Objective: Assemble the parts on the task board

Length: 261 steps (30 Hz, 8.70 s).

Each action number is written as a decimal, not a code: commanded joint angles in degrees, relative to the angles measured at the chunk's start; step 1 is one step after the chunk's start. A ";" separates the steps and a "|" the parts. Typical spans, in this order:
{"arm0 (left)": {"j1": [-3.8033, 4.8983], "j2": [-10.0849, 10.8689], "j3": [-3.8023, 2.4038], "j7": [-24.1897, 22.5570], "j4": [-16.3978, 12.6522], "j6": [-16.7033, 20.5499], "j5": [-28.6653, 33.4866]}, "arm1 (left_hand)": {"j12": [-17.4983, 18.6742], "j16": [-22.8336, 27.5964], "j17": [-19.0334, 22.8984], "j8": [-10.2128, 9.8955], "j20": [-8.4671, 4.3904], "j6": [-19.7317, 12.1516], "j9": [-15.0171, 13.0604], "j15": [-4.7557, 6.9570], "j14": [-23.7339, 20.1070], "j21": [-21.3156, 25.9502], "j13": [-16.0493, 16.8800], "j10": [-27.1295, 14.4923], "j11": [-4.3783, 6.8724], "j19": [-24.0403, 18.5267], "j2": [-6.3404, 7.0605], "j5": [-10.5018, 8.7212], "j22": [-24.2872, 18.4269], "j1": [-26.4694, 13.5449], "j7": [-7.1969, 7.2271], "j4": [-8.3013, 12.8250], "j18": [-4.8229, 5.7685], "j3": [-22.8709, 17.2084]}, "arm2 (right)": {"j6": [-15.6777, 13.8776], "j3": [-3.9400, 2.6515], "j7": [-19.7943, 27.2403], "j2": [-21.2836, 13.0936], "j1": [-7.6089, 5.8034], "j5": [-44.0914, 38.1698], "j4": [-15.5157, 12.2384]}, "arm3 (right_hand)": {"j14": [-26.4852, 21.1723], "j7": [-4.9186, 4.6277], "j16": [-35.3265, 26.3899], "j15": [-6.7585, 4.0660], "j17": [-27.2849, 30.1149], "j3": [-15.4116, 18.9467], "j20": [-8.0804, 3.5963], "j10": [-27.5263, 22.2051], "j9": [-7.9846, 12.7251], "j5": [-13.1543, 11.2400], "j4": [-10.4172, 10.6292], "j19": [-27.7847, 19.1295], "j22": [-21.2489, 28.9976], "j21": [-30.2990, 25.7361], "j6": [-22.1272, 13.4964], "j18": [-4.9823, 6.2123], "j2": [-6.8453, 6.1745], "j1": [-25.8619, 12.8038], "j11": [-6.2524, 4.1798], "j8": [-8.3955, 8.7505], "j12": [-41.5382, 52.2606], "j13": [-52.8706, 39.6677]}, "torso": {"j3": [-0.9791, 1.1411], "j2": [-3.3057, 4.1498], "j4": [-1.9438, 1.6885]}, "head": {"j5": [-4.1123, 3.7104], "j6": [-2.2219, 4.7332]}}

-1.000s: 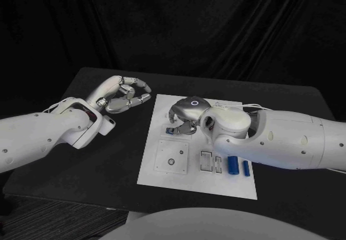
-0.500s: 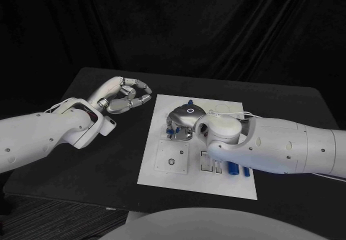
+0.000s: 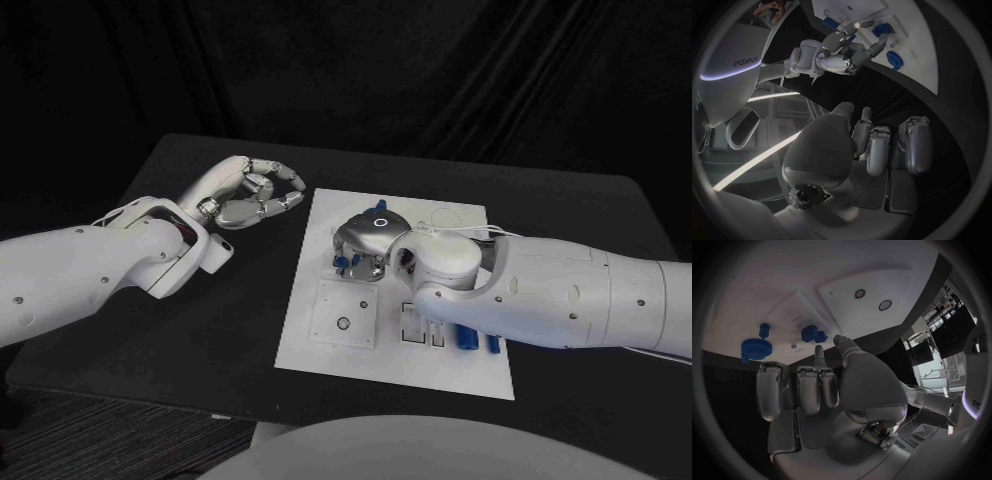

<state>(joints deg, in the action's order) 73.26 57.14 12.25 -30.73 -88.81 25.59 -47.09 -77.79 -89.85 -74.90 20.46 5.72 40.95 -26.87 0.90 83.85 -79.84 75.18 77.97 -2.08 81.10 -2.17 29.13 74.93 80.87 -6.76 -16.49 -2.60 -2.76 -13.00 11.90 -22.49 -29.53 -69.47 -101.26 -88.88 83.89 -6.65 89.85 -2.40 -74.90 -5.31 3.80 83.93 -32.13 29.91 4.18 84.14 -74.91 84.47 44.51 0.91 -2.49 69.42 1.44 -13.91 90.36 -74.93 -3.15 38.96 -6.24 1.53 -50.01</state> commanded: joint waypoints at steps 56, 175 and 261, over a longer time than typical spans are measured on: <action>-0.98 -1.45 -0.03 0.67 0.98 -4.31 0.17 | 0.45 -0.15 -15.10 0.03 0.15 0.29 0.56 -0.44 6.15 0.41 5.25 -0.41 -0.07 -0.56 -0.70 0.77 11.30 1.85 -0.30 0.05 -0.24 -1.14 | 0.75 -0.03 0.42 1.03 1.10 -2.11 3.01 | 6.11 1.04 0.15 -0.56 -15.10 -8.24 -0.49 6.07 -2.90 2.95 -4.14 2.94 -13.10 -0.29 0.63 0.60 1.13 0.31 -0.68 -3.76 -0.36 -15.07 | -0.15 -0.17 0.13 | 0.15 0.01; -6.28 -7.68 -0.04 8.69 7.70 -17.29 -22.54 | -0.73 -0.15 -15.10 -16.72 -1.62 4.26 17.37 1.35 6.15 -0.48 6.17 1.22 2.05 -0.24 7.08 -0.01 11.47 5.91 2.35 0.80 -0.10 -17.45 | -5.94 -0.04 3.43 -0.79 0.16 1.74 -0.48 | 6.11 0.77 0.15 0.03 -15.10 -13.12 -0.03 6.07 -1.40 2.25 -7.45 3.62 -13.58 1.10 4.96 0.24 0.77 -0.56 0.05 -3.20 -0.36 -15.07 | -0.30 -0.10 0.12 | 1.65 0.01; -6.29 -4.54 -0.04 10.31 6.30 -17.19 -22.54 | -0.06 -0.15 -15.10 -16.24 -1.33 5.33 17.64 0.94 6.15 0.31 5.73 0.47 1.45 -1.04 7.12 -0.04 11.17 5.81 1.53 1.13 -0.30 -18.39 | -1.95 -0.03 3.13 -0.41 0.41 1.74 1.57 | 6.11 0.16 0.15 0.57 -15.10 -13.57 0.52 6.07 0.25 -1.59 -7.75 3.38 -13.42 0.67 4.15 0.35 0.44 -1.25 0.62 -1.05 -0.36 -15.07 | -0.28 -0.13 0.13 | 1.91 0.01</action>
<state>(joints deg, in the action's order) 67.09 52.69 12.24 -20.08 -82.47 9.12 -69.33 -78.09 -89.85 -74.92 3.99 4.39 45.86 -9.32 2.24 83.95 -79.73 75.06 78.77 -0.60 80.59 4.74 29.29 74.90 86.47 -5.12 -15.42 -2.59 -20.74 -15.48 11.87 -18.65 -29.92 -69.18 -99.34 -87.29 84.05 -6.38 89.85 -2.24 -74.90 -18.58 4.00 84.14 -31.96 28.66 -3.57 83.94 -74.94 85.47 48.89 0.91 -1.90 68.80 1.65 -15.17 90.36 -74.93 -3.42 38.83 -6.10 3.43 -50.01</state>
